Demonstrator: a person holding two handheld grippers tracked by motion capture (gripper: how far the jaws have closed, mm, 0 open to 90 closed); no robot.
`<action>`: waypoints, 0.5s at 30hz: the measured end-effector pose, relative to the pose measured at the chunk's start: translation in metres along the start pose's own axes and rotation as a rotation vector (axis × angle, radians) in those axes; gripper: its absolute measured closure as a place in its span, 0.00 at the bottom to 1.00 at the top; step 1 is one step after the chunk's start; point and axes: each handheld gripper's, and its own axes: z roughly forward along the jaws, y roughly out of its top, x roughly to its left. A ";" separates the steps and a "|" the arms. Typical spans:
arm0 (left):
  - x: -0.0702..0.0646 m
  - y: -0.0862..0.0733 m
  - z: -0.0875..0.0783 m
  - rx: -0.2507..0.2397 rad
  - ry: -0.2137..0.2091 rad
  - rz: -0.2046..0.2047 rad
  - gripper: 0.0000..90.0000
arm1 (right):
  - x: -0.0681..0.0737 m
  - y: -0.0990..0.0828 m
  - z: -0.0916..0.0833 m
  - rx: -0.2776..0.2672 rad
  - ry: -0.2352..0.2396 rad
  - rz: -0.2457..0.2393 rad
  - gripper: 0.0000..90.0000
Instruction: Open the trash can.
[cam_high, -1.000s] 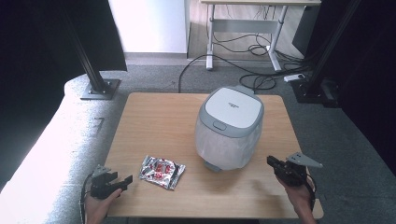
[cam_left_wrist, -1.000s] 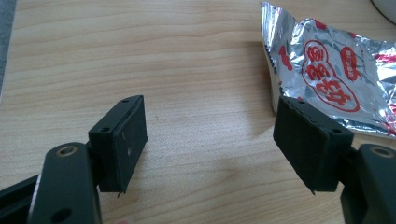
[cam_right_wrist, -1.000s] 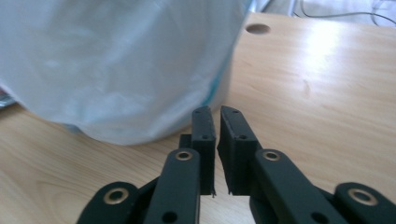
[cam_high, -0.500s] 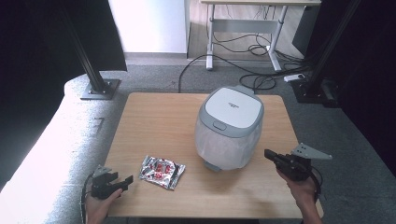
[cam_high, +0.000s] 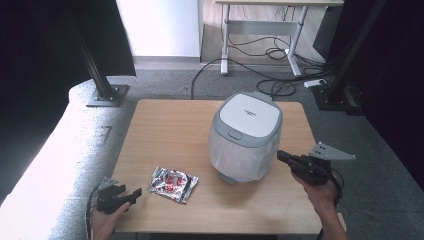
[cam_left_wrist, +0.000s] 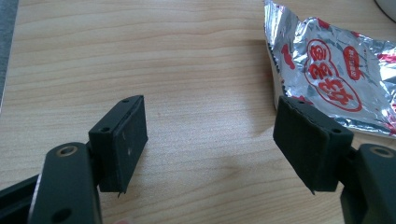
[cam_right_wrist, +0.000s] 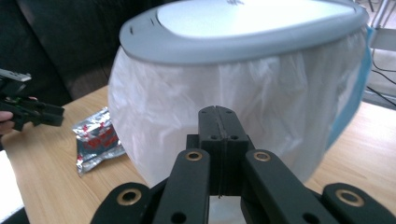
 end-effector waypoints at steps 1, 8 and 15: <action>0.000 0.000 0.000 0.001 0.001 0.000 0.29 | 0.001 0.002 0.000 -0.004 0.004 -0.003 1.00; 0.000 0.000 0.000 0.002 -0.002 -0.004 0.29 | 0.006 0.018 0.002 -0.023 0.036 -0.015 1.00; -0.001 0.000 0.001 0.006 -0.005 -0.003 0.29 | 0.012 0.031 0.004 -0.031 0.049 -0.034 1.00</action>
